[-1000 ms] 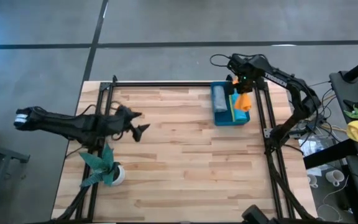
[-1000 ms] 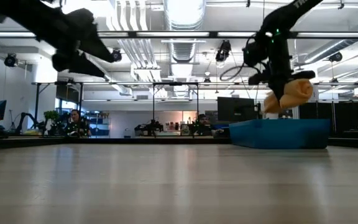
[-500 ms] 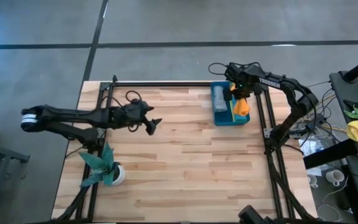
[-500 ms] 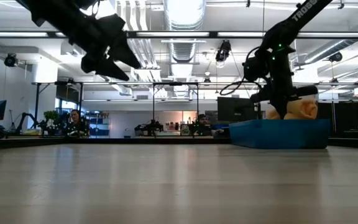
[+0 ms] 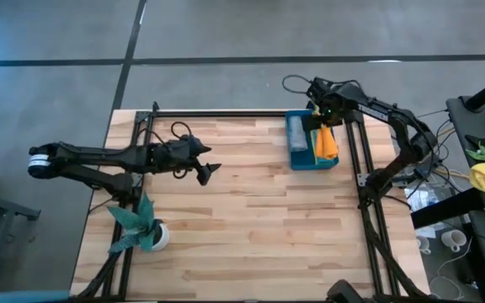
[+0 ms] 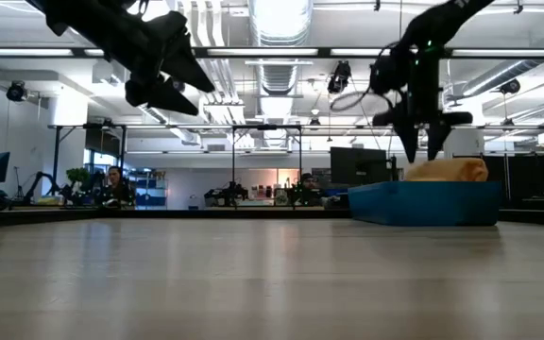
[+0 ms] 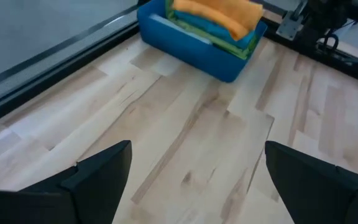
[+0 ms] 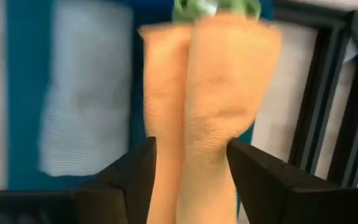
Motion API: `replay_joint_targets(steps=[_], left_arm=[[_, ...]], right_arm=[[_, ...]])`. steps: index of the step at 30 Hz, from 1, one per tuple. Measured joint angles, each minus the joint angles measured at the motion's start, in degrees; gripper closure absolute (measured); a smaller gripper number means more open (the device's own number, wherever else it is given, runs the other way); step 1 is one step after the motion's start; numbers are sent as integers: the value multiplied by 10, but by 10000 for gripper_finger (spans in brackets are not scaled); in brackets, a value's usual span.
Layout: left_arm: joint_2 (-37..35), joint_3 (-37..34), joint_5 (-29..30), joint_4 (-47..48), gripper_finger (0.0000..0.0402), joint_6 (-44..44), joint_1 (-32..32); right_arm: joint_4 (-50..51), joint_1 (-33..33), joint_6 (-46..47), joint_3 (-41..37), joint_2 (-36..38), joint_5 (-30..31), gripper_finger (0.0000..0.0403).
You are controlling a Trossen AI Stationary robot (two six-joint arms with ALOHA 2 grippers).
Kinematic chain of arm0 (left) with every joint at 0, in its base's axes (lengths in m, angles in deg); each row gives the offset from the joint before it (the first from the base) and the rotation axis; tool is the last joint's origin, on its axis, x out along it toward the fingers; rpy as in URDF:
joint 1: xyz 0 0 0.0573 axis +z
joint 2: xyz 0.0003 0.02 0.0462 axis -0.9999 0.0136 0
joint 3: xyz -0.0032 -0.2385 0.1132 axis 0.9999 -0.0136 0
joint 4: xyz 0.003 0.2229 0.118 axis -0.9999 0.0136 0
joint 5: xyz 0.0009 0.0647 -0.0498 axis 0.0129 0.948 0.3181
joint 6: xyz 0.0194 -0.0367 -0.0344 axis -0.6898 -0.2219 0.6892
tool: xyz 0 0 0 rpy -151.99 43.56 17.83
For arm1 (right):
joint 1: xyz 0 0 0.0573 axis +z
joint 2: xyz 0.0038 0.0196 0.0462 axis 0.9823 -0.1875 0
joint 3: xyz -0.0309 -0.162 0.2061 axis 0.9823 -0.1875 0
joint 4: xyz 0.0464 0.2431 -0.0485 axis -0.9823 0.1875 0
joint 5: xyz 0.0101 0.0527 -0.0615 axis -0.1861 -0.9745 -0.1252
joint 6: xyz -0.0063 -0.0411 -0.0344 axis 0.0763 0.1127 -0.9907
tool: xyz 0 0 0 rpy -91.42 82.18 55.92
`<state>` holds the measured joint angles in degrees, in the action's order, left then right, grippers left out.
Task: Roll microfiber towels into tight, uniform cylinder then place into a basket
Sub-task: Put the orange towel into the blue bin
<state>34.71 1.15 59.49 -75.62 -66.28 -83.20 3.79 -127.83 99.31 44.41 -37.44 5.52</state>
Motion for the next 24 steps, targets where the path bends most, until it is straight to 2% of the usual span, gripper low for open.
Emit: replay_joint_targets(steps=[5,8,11,15,16,24], left_arm=[[-9,0,0,0,49,0,0],[-10,0,-4,1,49,0,0],[-9,0,-8,0,49,0,0],[-9,0,-9,0,49,1,0],[-9,0,-10,0,49,1,0],[-9,0,-12,0,49,3,0]], right_arm=[[43,-2,-14,13,42,0,214],[60,-1,-15,3,64,4,237],[60,-1,-13,-12,67,13,286],[59,-1,-13,-33,56,57,371],[60,-1,-13,-40,49,64,382],[30,17,-11,-61,-2,32,394]])
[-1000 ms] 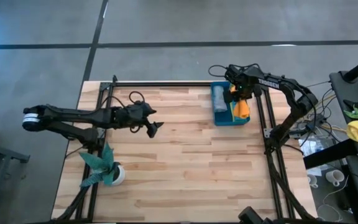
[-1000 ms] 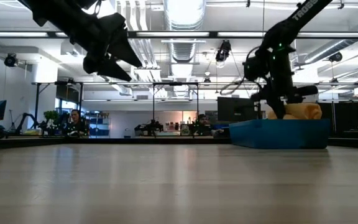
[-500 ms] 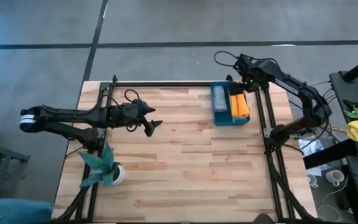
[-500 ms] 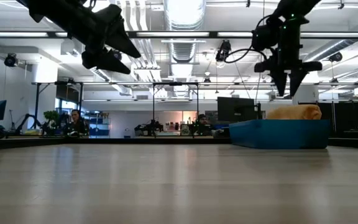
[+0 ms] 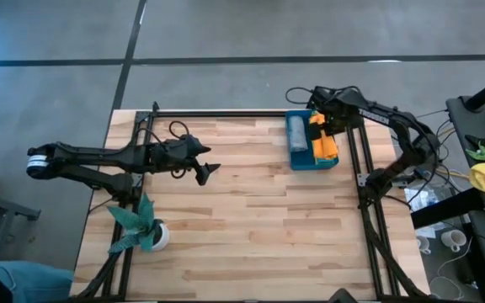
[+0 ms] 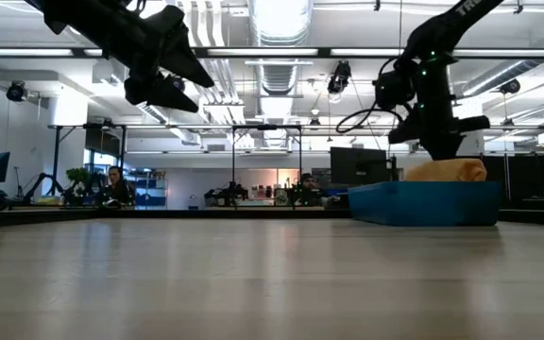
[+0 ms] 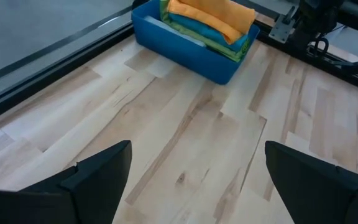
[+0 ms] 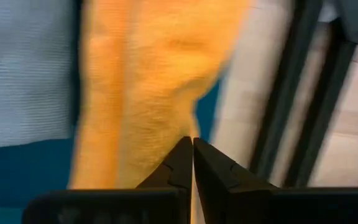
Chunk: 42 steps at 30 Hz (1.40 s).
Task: Roll microfiber towels into tight, uniform cylinder then place into a basket
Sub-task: Put the orange towel into the blue bin
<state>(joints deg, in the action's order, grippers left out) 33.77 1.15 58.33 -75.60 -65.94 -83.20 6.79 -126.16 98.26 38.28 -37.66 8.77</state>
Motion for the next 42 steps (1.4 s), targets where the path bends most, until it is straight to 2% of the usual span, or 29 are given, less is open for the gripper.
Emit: replay_joint_targets(steps=[9,13,17,23,28,33,38,42], left_arm=[[0,0,0,0,49,1,0],[1,0,0,0,49,1,0],[1,0,0,0,49,1,4],[1,0,0,0,49,1,4],[1,0,0,0,49,1,4],[1,0,0,0,49,1,4],[1,0,0,0,49,0,4],[1,0,0,0,49,0,4]], right_arm=[[-4,32,30,26,-12,-4,394],[-20,37,34,28,-12,-24,394],[-48,37,33,11,-23,-53,394],[-110,37,26,-30,-68,-52,394],[-115,37,0,-57,-94,-17,394],[-103,38,-2,-58,-71,-17,394],[-58,44,-2,-17,-27,-18,394],[-22,54,-3,13,4,-57,394]])
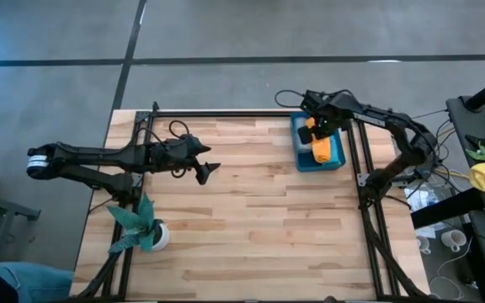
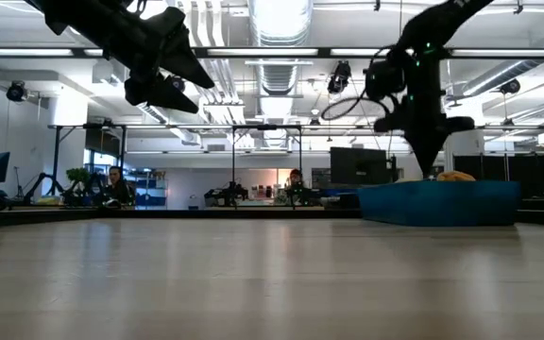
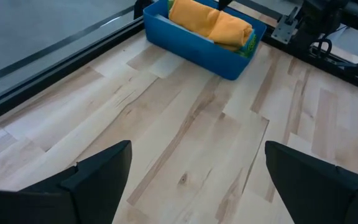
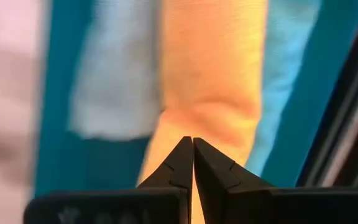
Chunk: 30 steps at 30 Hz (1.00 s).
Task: Roll microfiber towels into tight, uniform cylinder then place into a basket
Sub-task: Put the orange towel into the blue bin
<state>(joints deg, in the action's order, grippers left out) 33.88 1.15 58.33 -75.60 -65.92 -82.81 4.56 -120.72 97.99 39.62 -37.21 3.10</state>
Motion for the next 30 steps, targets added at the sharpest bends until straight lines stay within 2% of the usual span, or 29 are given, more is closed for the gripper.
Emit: replay_joint_targets(steps=[5,10,15,20,26,30], left_arm=[[0,0,0,0,49,0,0],[0,0,0,0,49,0,0],[0,0,0,0,49,0,0],[0,0,0,0,49,-1,0],[0,0,0,0,49,-1,0],[4,0,0,0,49,-1,0]], right_arm=[[15,30,16,0,17,-66,394],[18,58,39,-39,3,-60,394],[4,50,48,-103,-22,-5,394],[-41,41,48,-133,-35,-6,394],[1,41,37,-62,-9,-8,394],[-33,26,0,6,-5,33,394]])
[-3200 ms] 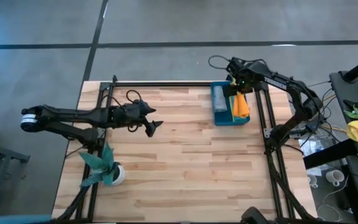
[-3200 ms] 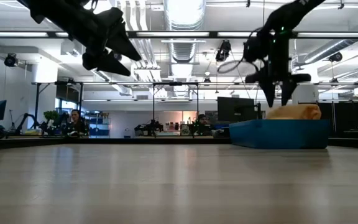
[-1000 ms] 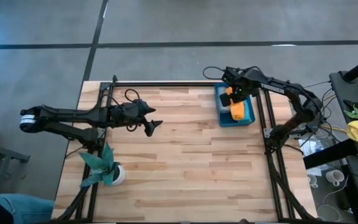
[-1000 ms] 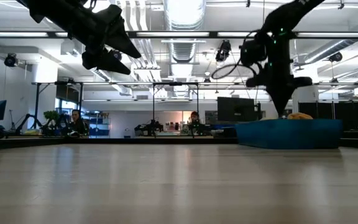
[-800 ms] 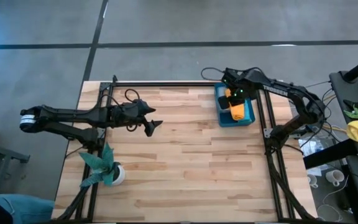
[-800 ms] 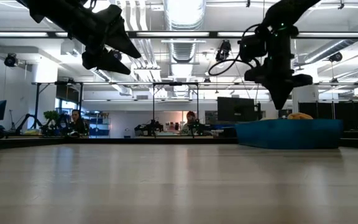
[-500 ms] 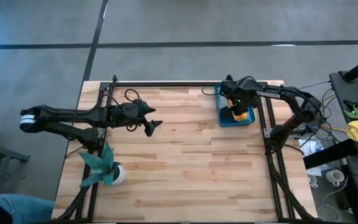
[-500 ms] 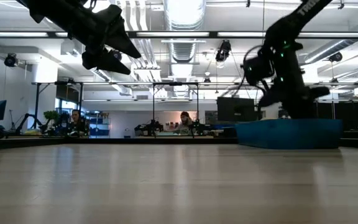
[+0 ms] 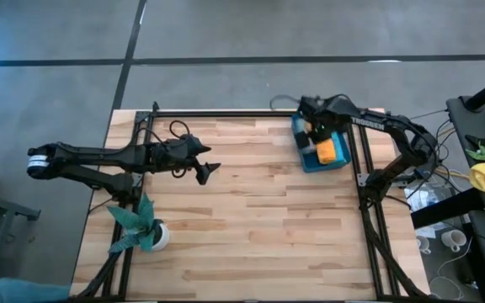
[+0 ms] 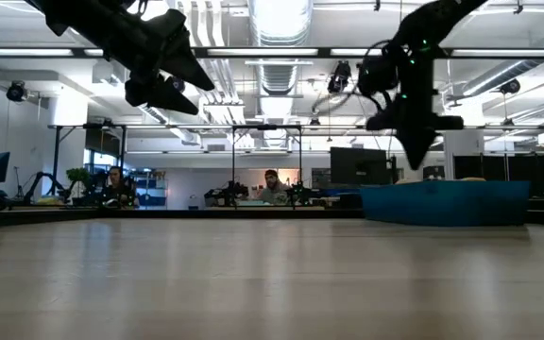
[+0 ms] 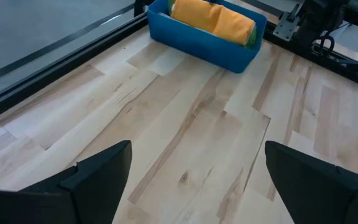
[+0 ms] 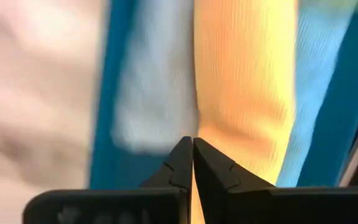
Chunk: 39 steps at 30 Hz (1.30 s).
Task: Roll microfiber towels into tight, uniform cylinder then place into a basket
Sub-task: Put the orange towel into the blue bin, then return to Home Position
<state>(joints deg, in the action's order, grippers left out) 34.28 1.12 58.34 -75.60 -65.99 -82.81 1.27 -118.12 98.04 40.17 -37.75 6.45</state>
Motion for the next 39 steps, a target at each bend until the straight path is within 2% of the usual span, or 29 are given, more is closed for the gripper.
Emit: replay_joint_targets(steps=[6,12,17,20,23,28,32,36,39], left_arm=[[3,0,0,-1,49,1,0],[-1,5,0,0,49,-6,0],[-6,21,1,-1,49,-105,0],[-8,23,3,-1,49,-146,0],[-9,22,5,-10,49,-150,0],[-5,21,6,-14,49,-149,0],[-5,21,5,-16,49,-132,0],[-5,21,2,-17,49,-133,-1],[-5,21,1,-19,49,-132,-1]], right_arm=[[-84,-65,-44,33,-39,21,394],[-104,-116,-55,32,-114,-7,394],[-108,-141,-62,32,-140,42,394],[-109,-151,-77,32,-138,47,394],[-107,-153,-105,32,-121,35,394],[-111,-141,-139,16,-34,7,394],[-181,-104,-166,-27,91,-34,394],[-265,-53,-171,-89,226,-114,394],[-291,-9,-199,-129,319,-161,394]])
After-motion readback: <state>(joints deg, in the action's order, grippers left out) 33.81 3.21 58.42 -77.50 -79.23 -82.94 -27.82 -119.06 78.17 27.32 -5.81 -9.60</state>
